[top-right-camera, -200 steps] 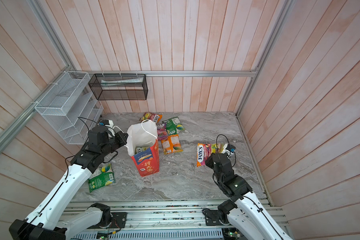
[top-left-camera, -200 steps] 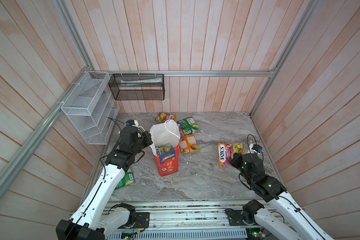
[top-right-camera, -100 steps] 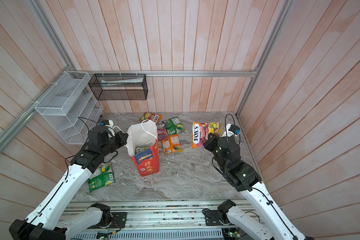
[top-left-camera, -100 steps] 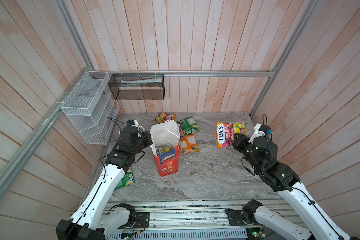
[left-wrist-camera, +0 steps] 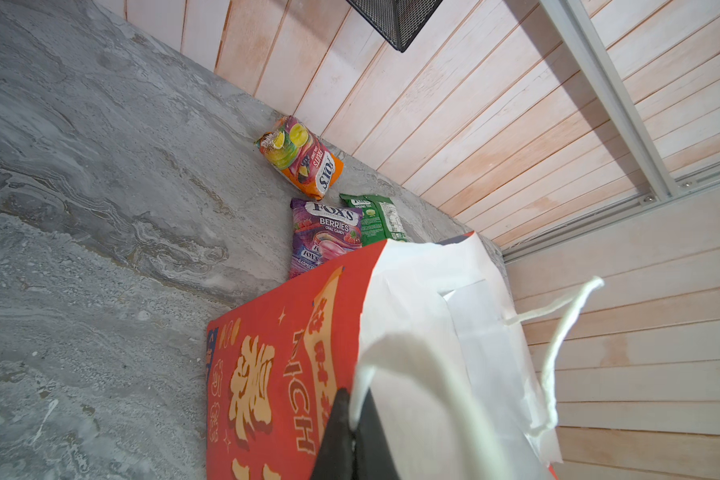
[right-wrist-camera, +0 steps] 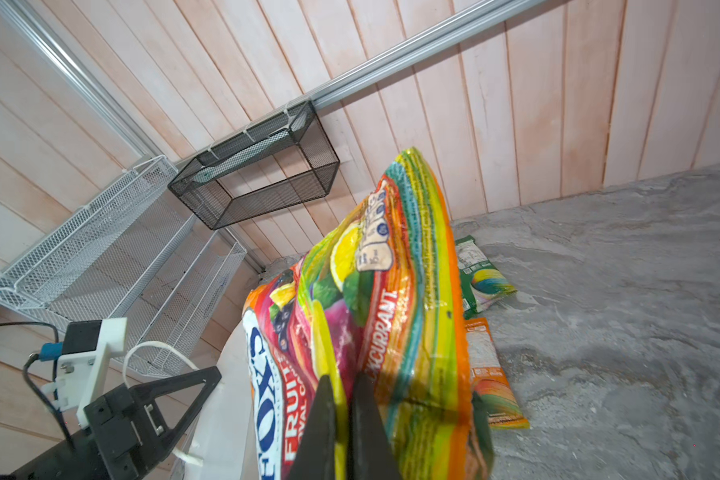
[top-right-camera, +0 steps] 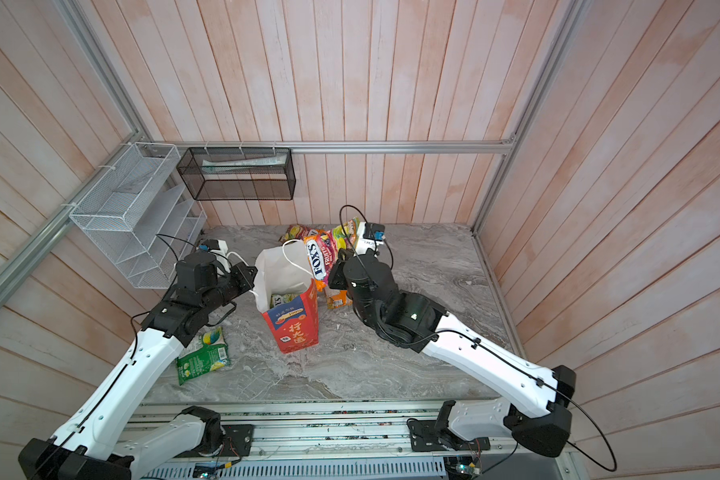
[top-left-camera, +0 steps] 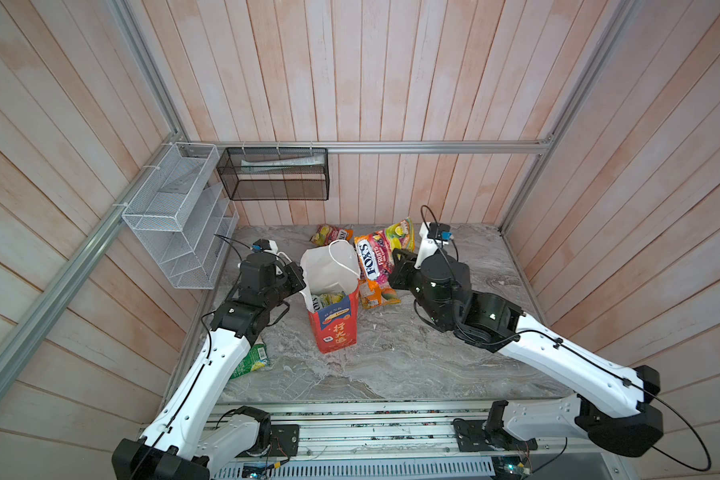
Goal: Place the snacks into the paper bag
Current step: 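Lift the Fruits packet with the right gripper over the bag opening, then lower the Fruits packet into the bag and open the right gripper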
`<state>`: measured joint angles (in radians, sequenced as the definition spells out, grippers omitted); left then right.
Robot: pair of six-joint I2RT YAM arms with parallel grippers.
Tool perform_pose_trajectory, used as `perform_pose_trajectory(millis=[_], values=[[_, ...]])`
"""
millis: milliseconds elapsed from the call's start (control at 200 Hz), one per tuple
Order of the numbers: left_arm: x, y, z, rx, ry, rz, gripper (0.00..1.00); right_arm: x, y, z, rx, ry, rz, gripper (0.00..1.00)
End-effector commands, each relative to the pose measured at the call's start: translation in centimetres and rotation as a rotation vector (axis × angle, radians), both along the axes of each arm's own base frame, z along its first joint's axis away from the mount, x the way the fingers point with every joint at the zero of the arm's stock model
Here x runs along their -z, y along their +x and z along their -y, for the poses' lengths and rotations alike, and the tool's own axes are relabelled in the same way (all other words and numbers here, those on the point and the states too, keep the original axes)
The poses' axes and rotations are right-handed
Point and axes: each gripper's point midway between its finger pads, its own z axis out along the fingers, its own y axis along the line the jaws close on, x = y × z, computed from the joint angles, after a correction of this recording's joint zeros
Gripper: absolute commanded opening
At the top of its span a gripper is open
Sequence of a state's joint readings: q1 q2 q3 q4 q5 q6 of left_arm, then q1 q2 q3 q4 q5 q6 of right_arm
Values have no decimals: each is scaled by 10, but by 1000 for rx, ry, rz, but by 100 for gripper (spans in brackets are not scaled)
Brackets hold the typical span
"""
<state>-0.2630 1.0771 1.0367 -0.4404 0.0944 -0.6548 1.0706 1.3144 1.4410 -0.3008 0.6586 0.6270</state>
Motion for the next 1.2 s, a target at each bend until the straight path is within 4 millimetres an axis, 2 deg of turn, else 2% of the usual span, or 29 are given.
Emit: perform_pose_trajectory(millis=[0, 55, 240, 375, 485, 670, 825, 980, 1195], values=[[9, -2, 6, 28, 1, -19, 0, -27, 4, -15, 27, -23, 97, 0], [8, -2, 6, 27, 1, -18, 0, -25, 3, -28, 32, -69, 115, 0], [8, -3, 6, 30, 1, -18, 0, -21, -19, -78, 3, -182, 231, 0], [7, -3, 7, 32, 0, -15, 0, -7, -17, -104, -5, -247, 248, 0], [7, -3, 6, 29, 1, -16, 0, 1, -10, -116, 26, -303, 272, 0], [6, -3, 7, 32, 1, -14, 0, 8, -3, -125, 82, -374, 296, 0], [7, -3, 8, 34, 0, -14, 0, -9, 1, -123, 127, -365, 333, 0], [7, -3, 7, 32, 1, -17, 0, -14, 5, -130, 147, -389, 346, 0], [6, -4, 8, 33, 3, -14, 0, 11, 10, -136, 158, -455, 310, 0]])
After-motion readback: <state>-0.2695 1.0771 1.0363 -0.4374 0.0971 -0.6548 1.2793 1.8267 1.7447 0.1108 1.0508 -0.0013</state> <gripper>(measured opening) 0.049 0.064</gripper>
